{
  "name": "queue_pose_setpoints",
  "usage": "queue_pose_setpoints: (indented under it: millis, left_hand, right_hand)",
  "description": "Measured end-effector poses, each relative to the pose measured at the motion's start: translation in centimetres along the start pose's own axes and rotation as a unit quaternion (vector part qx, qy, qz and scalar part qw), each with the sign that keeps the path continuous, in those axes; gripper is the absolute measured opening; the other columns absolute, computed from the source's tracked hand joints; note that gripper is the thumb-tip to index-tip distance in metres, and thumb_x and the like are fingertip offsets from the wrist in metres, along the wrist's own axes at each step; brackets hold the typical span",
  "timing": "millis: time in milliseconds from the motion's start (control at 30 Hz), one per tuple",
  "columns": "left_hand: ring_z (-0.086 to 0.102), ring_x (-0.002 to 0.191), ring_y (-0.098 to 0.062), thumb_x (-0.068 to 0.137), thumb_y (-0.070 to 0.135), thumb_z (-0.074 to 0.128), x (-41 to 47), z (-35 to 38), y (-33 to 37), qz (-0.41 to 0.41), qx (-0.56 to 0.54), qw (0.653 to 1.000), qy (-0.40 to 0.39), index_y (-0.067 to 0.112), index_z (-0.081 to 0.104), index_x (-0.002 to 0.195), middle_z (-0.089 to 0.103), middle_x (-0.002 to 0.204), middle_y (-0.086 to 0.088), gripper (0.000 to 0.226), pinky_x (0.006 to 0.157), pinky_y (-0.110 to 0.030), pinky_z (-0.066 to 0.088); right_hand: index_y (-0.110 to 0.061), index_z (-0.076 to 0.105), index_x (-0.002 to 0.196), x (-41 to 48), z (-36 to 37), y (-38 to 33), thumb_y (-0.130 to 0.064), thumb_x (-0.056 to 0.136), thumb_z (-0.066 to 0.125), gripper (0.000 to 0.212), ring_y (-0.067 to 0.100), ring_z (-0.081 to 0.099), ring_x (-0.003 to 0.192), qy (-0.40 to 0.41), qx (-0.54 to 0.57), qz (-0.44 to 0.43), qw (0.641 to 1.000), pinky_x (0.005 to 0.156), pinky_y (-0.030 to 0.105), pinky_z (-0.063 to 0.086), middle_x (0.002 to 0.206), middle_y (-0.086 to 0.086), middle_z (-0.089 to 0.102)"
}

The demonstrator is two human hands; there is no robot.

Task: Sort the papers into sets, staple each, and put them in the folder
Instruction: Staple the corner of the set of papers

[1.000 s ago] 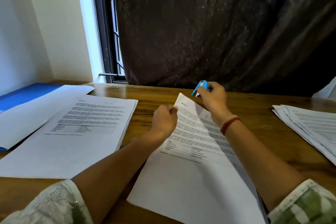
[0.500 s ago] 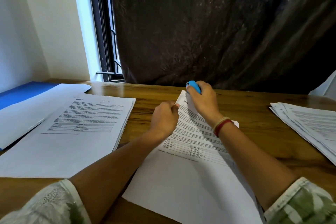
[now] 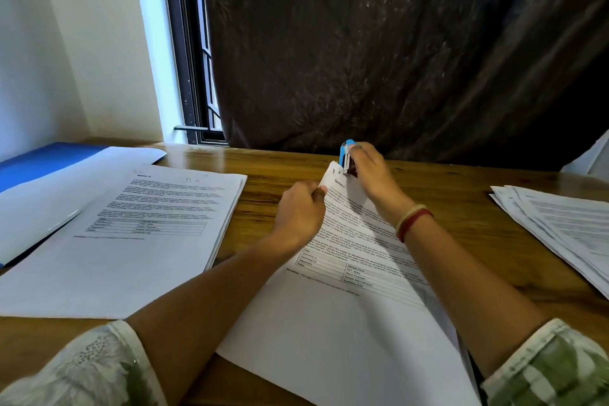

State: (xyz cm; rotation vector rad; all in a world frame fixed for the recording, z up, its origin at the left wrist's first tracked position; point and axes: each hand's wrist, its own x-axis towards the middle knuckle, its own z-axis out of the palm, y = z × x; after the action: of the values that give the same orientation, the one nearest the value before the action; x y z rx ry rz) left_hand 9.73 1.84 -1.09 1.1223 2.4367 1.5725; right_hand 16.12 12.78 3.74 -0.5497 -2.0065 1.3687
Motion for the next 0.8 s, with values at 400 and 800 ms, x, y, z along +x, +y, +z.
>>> queue_pose_setpoints:
  millis: [400, 800]
  left_hand:
    - [0.06, 0.065, -0.013, 0.101, 0.029, 0.043, -0.2, 0.1, 0.0, 0.014, 0.01, 1.0, 0.003, 0.011, 0.064, 0.094, 0.067, 0.081, -0.001, 0.029, 0.052, -0.024, 0.042]
    - [0.07, 0.086, -0.016, 0.094, 0.018, 0.058, 0.4, -1.2, 0.4, -0.018, -0.131, 0.991, -0.01, 0.009, 0.068, 0.101, 0.072, 0.098, -0.007, 0.015, 0.077, -0.035, 0.06]
  right_hand:
    - [-0.017, 0.059, 0.113, 0.9, -1.7, 0.4, -0.032, 0.076, 0.08, 0.045, 0.017, 0.062, 0.091, 0.017, -0.185, -0.019, 0.982, 0.08, 0.034, 0.057, 0.103, 0.001, 0.062]
    - [-0.016, 0.061, 0.103, -0.2, -1.4, -0.4, -0.016, 0.078, 0.078, 0.03, 0.018, 0.066, 0.087, -0.061, -0.106, 0.015, 0.992, 0.067, 0.025, 0.053, 0.098, 0.005, 0.065]
